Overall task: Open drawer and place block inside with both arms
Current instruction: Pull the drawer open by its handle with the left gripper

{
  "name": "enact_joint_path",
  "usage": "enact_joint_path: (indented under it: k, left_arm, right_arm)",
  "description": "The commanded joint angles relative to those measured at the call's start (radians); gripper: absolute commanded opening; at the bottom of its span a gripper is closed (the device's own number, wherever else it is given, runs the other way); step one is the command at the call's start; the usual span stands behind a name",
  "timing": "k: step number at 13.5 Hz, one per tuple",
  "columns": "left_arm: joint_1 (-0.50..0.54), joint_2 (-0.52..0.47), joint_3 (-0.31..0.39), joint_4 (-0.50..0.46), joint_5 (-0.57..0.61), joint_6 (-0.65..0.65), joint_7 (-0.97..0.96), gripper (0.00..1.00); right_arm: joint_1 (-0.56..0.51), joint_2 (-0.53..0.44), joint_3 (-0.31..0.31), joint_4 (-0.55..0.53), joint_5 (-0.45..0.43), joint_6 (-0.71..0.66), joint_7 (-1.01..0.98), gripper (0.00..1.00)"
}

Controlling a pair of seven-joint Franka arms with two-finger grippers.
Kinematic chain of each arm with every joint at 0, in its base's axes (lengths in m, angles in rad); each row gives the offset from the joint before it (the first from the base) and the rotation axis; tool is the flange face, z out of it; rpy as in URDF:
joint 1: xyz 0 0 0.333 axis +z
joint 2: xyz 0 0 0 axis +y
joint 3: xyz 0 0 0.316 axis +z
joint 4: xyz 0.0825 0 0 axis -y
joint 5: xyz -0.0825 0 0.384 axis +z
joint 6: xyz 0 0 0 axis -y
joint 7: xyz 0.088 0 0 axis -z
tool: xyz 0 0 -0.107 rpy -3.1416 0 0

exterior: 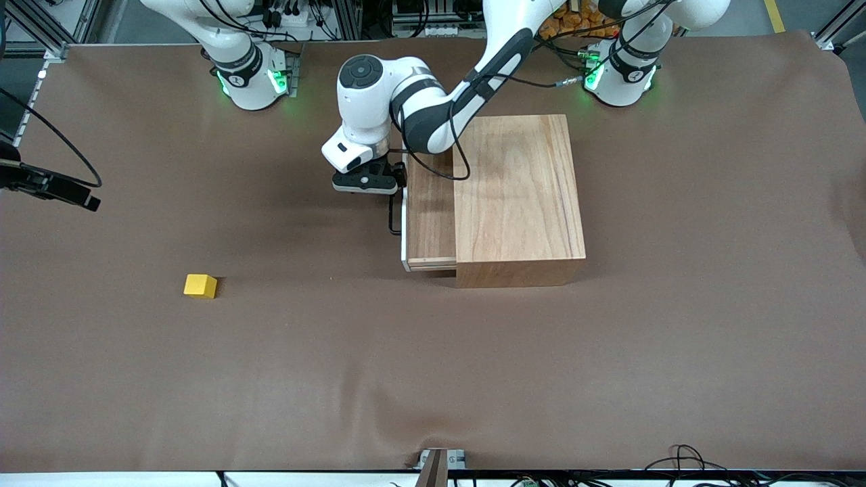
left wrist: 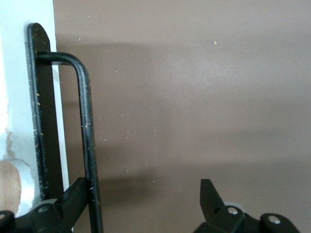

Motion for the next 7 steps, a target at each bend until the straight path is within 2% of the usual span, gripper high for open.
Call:
enact_joint_path:
  k: [1,4,5,7]
  left_arm:
    - [-0.018,0.039,-0.031,0.037,-0.018,0.120,-0.012,1.00]
    - [-0.023,0.041,-0.034,0.038,-0.017,0.143,-0.005,1.00]
    - [-0.025,0.039,-0.034,0.037,-0.017,0.147,-0.007,1.00]
    - [-0.025,0.030,-0.052,0.037,-0.021,0.149,-0.009,1.00]
  right_arm:
    - [0.005,0.084,0.016,0.043,0.005,0.004,-0.003,1.00]
    - [0.040,0.121,0.018,0.057,-0.001,-0.005,0.003,1.00]
    - [0.031,0.160,0.016,0.059,0.004,-0.010,-0.005,1.00]
    - [0.020,0.177,0.016,0.062,0.001,0.001,-0.020,1.00]
